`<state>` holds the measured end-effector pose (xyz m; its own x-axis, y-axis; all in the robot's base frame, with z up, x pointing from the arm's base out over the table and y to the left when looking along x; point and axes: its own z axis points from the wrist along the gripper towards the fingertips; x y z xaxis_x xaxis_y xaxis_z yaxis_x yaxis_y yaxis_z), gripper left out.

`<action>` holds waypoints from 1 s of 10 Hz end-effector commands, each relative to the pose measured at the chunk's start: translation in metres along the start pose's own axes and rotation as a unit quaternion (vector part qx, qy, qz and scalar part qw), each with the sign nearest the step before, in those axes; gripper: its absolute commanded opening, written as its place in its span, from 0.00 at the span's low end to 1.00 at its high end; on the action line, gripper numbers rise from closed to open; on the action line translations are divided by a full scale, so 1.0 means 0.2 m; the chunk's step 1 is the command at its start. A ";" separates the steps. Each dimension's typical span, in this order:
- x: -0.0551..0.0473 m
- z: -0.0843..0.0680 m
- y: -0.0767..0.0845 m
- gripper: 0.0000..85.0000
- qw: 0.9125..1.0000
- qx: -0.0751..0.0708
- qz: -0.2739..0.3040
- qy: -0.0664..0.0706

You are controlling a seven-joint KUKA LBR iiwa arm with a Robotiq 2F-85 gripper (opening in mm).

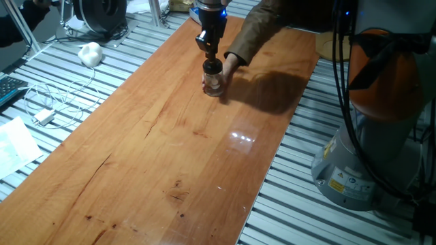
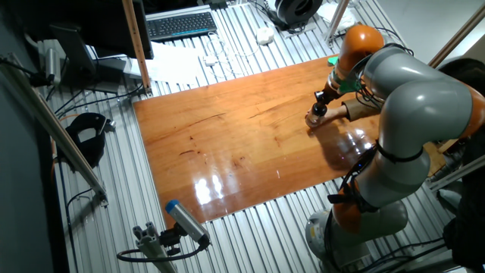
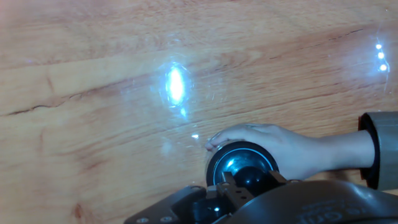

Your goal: Screw the lid onto the jar

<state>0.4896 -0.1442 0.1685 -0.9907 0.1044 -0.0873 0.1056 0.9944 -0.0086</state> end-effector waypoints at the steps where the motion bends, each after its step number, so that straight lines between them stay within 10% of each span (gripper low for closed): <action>1: 0.00 0.00 0.00 0.00 1.000 0.003 0.009 -0.001; 10: 0.03 0.02 0.01 0.00 0.972 0.005 0.235 0.009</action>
<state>0.4837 -0.1423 0.1648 -0.9075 0.4144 -0.0686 0.4142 0.9100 0.0184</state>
